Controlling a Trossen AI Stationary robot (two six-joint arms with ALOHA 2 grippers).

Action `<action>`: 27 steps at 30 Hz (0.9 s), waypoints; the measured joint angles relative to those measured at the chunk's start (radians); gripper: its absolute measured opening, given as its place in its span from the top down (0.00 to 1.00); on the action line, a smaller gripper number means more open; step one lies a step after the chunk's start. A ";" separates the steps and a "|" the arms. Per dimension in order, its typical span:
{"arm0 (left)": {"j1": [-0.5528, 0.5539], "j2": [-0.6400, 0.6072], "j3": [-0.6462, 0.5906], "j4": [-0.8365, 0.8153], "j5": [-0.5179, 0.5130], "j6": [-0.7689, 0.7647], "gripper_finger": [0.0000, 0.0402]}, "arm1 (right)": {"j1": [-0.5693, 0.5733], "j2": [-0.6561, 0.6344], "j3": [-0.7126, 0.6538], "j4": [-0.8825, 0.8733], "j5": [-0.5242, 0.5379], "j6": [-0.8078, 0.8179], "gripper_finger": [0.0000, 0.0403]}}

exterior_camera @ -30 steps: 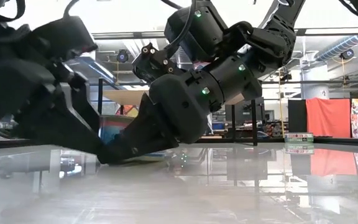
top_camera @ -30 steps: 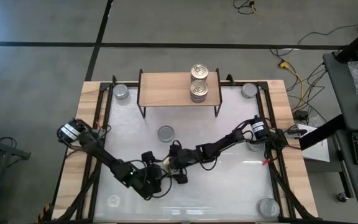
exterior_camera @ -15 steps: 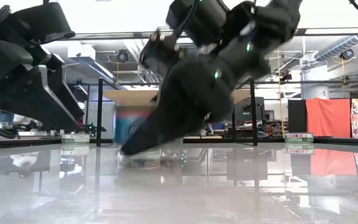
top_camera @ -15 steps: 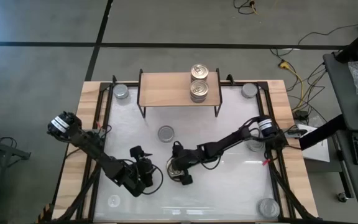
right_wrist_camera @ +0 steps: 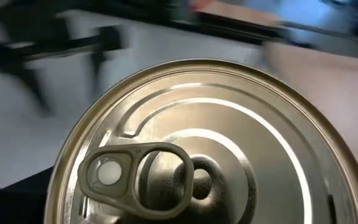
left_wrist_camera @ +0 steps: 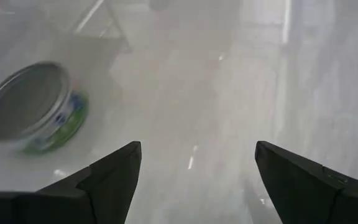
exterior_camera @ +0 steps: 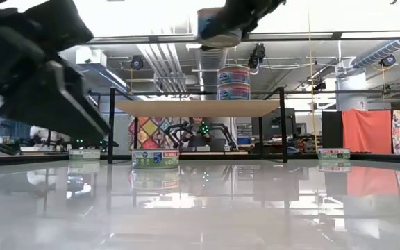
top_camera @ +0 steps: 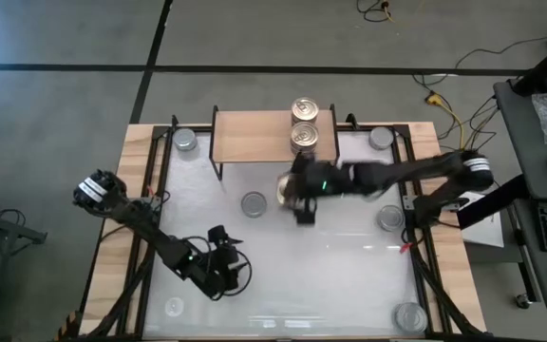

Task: Stack canned seafood by type on shelf
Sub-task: Stack the blue-pink tuna can on top of the other blue-pink tuna can on the shelf

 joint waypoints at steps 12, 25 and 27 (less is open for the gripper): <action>0.336 -0.236 0.011 0.041 0.255 0.539 0.25 | -0.410 -0.036 0.174 -0.160 -0.236 -0.140 0.07; 0.877 -0.410 0.283 0.017 0.671 0.976 0.25 | -0.585 -0.001 0.144 -0.108 -0.504 -0.149 0.07; 0.925 -0.385 0.341 0.009 0.696 1.001 0.25 | -0.585 0.022 0.143 -0.108 -0.523 -0.148 0.07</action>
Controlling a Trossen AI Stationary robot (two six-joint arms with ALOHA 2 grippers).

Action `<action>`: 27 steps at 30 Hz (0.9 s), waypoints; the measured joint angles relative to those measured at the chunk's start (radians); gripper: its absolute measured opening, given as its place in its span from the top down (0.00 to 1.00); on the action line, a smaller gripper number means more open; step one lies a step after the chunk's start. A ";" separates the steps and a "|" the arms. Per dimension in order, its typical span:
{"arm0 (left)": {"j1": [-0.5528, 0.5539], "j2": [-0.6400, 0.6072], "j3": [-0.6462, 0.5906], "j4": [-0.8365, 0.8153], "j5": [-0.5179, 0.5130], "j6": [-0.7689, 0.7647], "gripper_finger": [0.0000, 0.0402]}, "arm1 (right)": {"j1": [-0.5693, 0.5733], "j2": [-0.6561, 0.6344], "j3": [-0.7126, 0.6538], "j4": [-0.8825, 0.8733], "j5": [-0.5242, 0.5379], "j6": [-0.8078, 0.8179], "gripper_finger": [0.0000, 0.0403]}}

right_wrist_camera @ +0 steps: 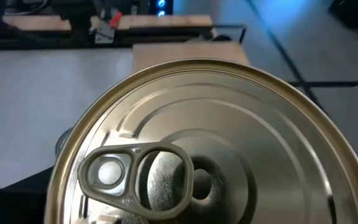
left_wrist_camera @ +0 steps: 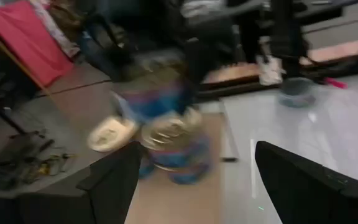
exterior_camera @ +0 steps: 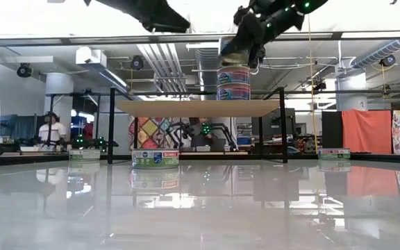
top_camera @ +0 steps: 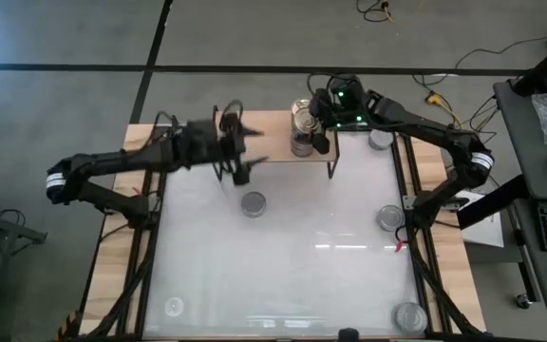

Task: Stack canned seafood by type on shelf
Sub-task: Stack the blue-pink tuna can on top of the other blue-pink tuna can on the shelf

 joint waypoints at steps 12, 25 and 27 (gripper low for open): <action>0.082 0.123 0.145 0.058 0.126 0.073 0.25 | -0.005 0.032 -0.001 -0.027 -0.013 -0.014 0.07; 0.123 0.394 0.390 0.062 0.174 0.020 0.25 | -0.012 0.039 -0.001 -0.054 -0.013 -0.012 0.06; 0.138 0.417 0.413 0.055 0.171 -0.001 0.25 | -0.012 0.039 -0.001 -0.054 -0.013 -0.012 0.05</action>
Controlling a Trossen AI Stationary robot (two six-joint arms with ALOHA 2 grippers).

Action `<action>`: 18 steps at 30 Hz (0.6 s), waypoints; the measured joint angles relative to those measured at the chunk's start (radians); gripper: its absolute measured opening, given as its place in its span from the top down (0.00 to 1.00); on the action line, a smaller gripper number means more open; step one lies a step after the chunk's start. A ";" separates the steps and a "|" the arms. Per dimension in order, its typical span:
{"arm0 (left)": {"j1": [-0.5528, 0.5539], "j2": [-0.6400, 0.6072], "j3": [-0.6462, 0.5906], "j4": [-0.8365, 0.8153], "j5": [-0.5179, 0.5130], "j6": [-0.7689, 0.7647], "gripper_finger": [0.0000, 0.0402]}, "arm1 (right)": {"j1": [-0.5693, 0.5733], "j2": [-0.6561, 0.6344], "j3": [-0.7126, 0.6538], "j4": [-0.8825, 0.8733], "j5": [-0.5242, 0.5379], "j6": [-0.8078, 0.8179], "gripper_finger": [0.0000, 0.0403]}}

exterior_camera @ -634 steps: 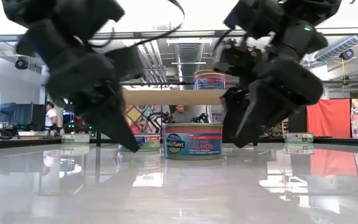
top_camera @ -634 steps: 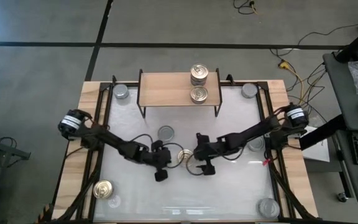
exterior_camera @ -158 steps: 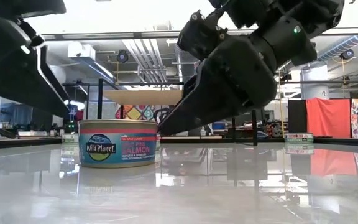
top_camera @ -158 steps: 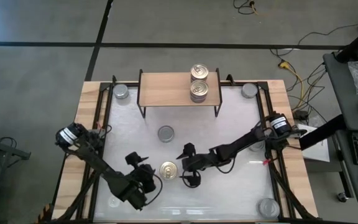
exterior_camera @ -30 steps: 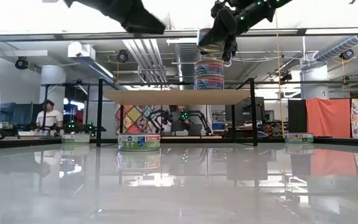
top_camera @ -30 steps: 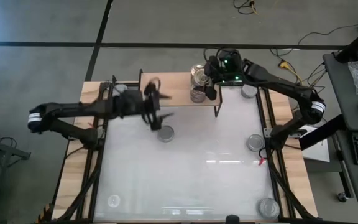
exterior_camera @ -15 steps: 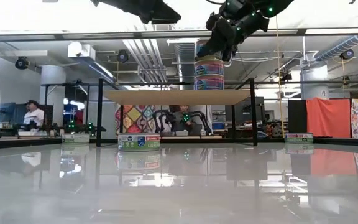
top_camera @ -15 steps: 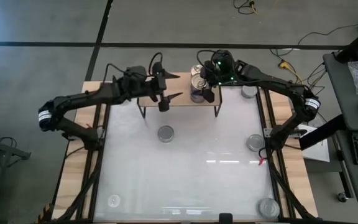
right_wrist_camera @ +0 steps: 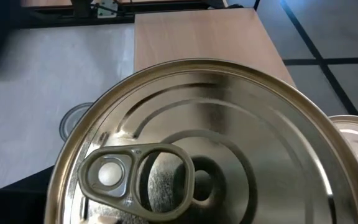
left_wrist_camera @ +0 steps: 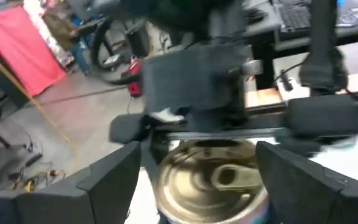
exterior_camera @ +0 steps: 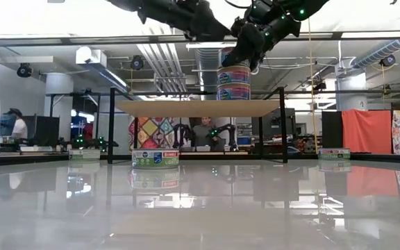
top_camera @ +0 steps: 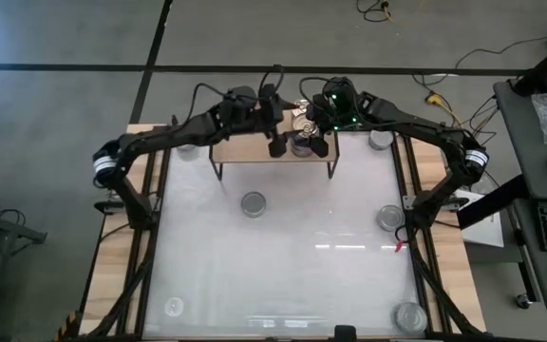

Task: Stack canned seafood by type on shelf
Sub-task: Stack the blue-pink tuna can on top of the other blue-pink tuna can on the shelf

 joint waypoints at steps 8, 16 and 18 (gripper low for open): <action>0.030 0.054 0.034 0.011 0.007 -0.074 0.27 | 0.000 0.000 0.000 -0.001 0.001 0.000 0.05; 0.032 0.062 0.034 0.021 0.055 -0.102 0.61 | 0.000 0.000 0.000 0.000 0.002 0.000 0.05; 0.034 0.062 0.034 0.028 0.053 -0.124 0.73 | 0.000 0.000 0.000 0.000 0.002 0.000 0.05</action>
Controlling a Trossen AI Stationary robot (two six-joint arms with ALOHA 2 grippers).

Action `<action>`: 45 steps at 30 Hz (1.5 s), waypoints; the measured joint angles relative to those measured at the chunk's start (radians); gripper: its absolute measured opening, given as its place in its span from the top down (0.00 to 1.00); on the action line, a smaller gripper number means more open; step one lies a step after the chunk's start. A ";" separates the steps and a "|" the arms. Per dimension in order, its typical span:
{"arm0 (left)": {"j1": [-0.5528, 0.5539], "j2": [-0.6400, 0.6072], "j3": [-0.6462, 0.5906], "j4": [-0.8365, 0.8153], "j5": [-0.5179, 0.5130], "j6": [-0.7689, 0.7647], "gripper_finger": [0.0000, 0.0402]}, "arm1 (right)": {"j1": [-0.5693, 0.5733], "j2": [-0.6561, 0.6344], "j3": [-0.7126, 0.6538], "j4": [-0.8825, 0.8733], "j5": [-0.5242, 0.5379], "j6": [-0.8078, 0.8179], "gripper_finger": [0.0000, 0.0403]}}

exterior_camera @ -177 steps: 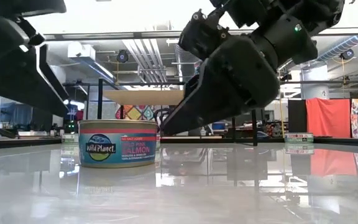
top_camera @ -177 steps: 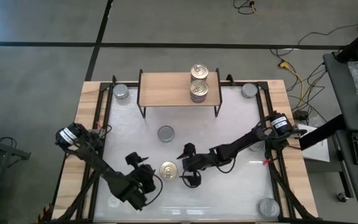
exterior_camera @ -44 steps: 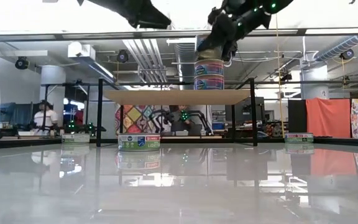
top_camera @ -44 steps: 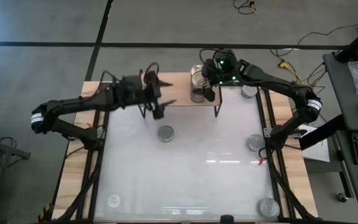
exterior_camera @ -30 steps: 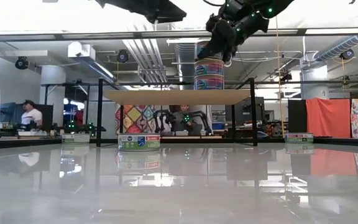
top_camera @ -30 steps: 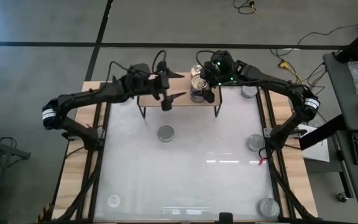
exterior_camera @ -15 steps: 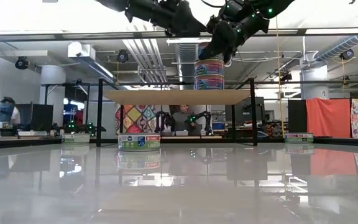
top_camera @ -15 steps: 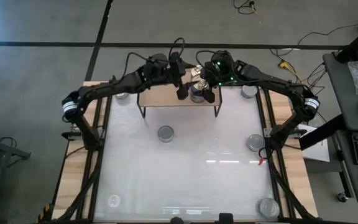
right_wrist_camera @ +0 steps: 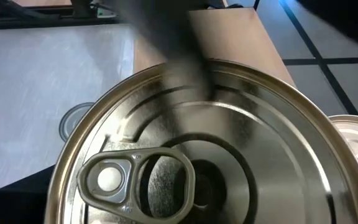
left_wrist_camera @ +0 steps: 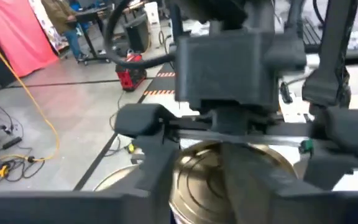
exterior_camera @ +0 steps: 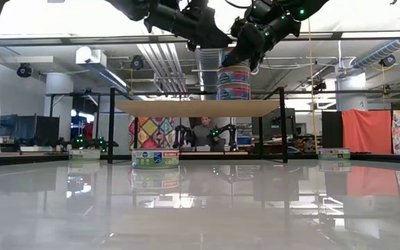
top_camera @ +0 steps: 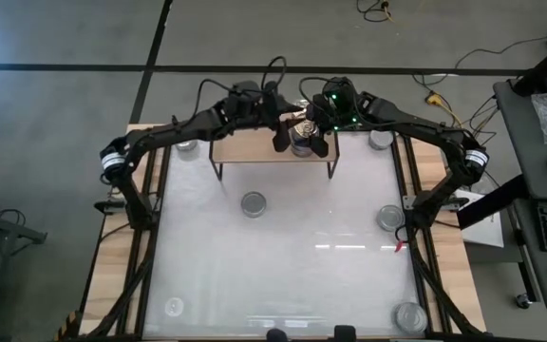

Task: Stack canned seafood by type on shelf
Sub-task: Stack the blue-pink tuna can on top of the other blue-pink tuna can on the shelf

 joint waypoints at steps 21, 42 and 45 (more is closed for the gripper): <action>-0.006 0.142 0.206 -0.253 0.002 -0.038 1.00 | 0.000 0.000 0.000 -0.002 0.000 -0.011 0.05; -0.005 0.143 0.271 -0.345 -0.002 -0.002 1.00 | 0.000 -0.018 -0.002 0.022 -0.002 0.009 0.05; -0.004 0.143 0.285 -0.348 0.032 0.001 1.00 | 0.000 -0.019 -0.001 0.029 -0.002 0.009 0.05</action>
